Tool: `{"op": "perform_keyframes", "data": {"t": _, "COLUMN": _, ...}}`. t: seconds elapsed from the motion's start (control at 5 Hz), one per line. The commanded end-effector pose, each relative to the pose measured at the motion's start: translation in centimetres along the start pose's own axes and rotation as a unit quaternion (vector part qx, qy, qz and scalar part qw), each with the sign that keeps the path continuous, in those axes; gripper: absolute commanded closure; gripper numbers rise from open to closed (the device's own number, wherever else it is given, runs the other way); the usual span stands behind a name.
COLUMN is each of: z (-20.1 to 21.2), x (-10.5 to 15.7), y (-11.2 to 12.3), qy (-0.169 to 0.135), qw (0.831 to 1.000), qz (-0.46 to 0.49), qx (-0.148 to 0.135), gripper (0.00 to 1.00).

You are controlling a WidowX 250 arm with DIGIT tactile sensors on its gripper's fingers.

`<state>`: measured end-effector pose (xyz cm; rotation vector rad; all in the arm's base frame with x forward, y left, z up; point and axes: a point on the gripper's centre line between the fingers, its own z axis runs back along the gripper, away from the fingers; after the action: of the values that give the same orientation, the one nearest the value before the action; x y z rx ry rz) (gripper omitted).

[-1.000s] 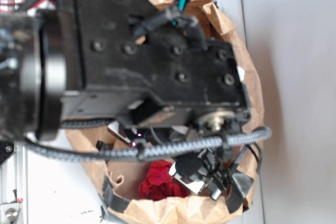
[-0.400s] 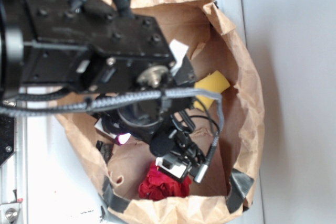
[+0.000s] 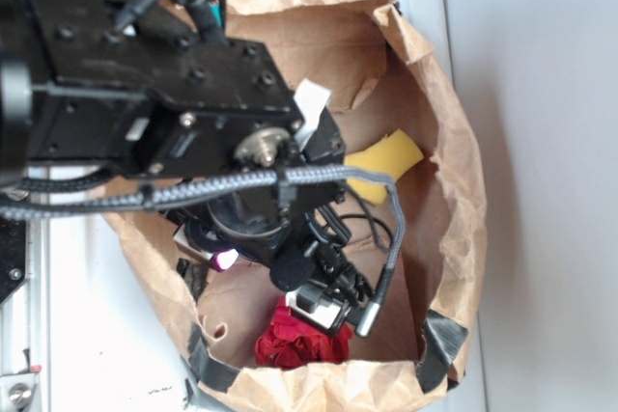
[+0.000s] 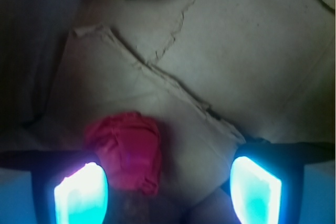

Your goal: Grab the red paper.

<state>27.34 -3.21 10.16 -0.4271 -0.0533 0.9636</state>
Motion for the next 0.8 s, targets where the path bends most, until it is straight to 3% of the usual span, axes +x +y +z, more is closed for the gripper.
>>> {"op": "perform_keyframes", "data": {"t": 0.0, "z": -0.7, "x": -1.3, "y": -1.0, "qy": -0.022, "qw": 1.0, "qz": -0.001, "qx": -0.01, "gripper": 0.0}}
{"op": "perform_keyframes", "data": {"t": 0.6, "z": -3.0, "x": -2.9, "y": -1.7, "qy": -0.037, "qw": 0.999, "qz": 0.0, "qx": -0.014, "gripper": 0.0}}
